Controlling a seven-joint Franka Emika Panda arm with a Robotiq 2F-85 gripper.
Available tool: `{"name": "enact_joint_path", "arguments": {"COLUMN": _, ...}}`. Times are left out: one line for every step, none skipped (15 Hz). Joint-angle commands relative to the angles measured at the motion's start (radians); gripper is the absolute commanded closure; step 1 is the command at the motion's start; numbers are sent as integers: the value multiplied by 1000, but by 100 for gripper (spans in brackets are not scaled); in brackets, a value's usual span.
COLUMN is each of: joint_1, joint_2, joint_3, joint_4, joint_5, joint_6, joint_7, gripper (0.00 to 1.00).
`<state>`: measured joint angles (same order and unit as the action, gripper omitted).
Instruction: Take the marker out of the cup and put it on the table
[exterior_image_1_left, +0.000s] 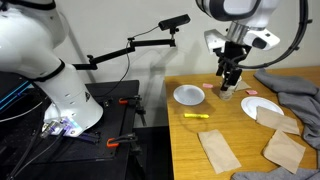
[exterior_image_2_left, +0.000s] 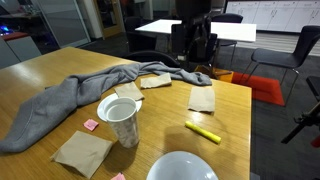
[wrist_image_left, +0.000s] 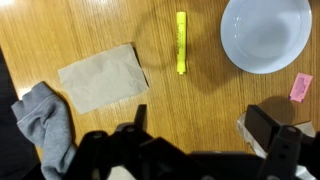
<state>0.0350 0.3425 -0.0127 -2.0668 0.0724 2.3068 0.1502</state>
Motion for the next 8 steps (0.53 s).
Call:
{"name": "enact_joint_path", "arguments": {"joint_1": 15, "joint_2": -148, "joint_3": -7, "joint_4": -114, "joint_5": -50, "joint_6": 32, "joint_7": 46, "gripper": 0}}
{"name": "enact_joint_path", "arguments": {"joint_1": 13, "joint_2": -167, "joint_3": -4, "joint_4": -124, "joint_5": -57, "joint_6": 35, "joint_7": 45, "gripper": 0}}
{"name": "enact_joint_path", "arguments": {"joint_1": 12, "joint_2": -181, "joint_3": 4, "joint_4": -135, "joint_5": -55, "joint_6": 44, "joint_7": 37, "gripper": 0}}
{"name": "enact_joint_path", "arguments": {"joint_1": -1, "joint_2": -119, "joint_3": 5, "joint_4": -70, "joint_5": -35, "joint_6": 4, "joint_7": 14, "gripper": 0}}
{"name": "enact_joint_path", "arguments": {"joint_1": -1, "joint_2": -138, "joint_3": 7, "joint_4": -83, "joint_5": -35, "joint_6": 7, "joint_7": 14, "gripper": 0}}
{"name": "enact_joint_path", "arguments": {"joint_1": 0, "joint_2": -151, "joint_3": 8, "joint_4": -93, "joint_5": -36, "joint_6": 8, "joint_7": 14, "gripper": 0}}
{"name": "enact_joint_path", "arguments": {"joint_1": 1, "joint_2": -156, "joint_3": 8, "joint_4": -99, "joint_5": -36, "joint_6": 10, "joint_7": 14, "gripper": 0}}
{"name": "enact_joint_path", "arguments": {"joint_1": 2, "joint_2": -157, "joint_3": 9, "joint_4": -102, "joint_5": -36, "joint_6": 12, "joint_7": 14, "gripper": 0}}
